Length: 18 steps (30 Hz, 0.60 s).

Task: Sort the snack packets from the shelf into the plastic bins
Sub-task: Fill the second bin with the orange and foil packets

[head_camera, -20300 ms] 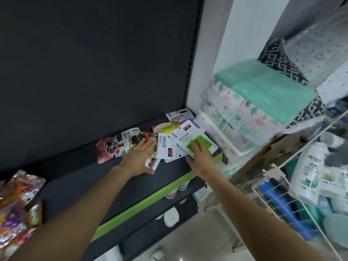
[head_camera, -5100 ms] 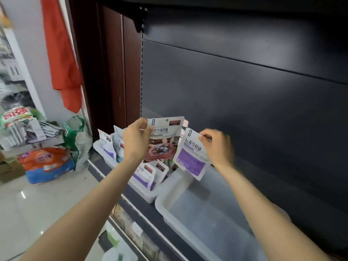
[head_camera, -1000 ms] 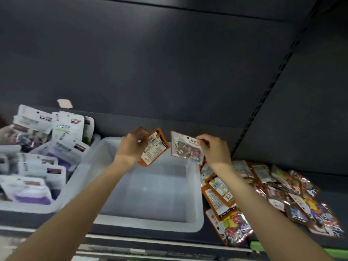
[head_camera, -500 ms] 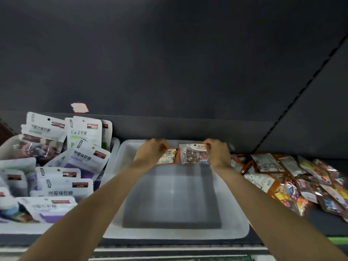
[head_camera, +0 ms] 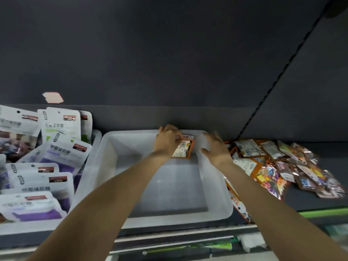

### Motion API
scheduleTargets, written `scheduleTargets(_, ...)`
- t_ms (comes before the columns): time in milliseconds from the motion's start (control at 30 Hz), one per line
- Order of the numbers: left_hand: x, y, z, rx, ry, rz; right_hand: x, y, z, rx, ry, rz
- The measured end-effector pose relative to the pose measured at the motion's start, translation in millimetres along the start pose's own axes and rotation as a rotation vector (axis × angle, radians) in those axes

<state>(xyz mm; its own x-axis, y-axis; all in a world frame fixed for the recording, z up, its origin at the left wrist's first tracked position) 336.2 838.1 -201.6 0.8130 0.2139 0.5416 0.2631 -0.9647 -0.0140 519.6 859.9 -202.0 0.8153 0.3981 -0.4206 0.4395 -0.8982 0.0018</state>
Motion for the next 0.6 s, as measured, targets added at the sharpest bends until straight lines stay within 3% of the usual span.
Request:
scheduleTargets(167, 16, 4, 10, 0.067, 0.126, -0.054, 6, 8, -1, -0.009, -0.034, -0.022)
scheduleTargets(367, 16, 8, 7, 0.073, -0.035, -0.030, 3, 9, -7, -0.022, -0.066, -0.011)
scheduleTargets(600, 36, 26, -1, 0.074, -0.072, 0.036, 20, 42, -26, 0.199, -0.187, -0.056)
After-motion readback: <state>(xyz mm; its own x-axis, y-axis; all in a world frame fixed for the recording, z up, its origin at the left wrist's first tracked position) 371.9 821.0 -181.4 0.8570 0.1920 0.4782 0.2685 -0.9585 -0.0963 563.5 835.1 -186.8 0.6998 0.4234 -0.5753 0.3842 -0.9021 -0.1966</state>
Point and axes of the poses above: each hand's wrist, its own y-axis away from the middle knuckle, its own z-axis out of the palm, x = y × z, the point moved 1 cm from there along -y, towards the middle knuckle, and after that the axes turned 12 degrees about -z, right-handed, at the moved point
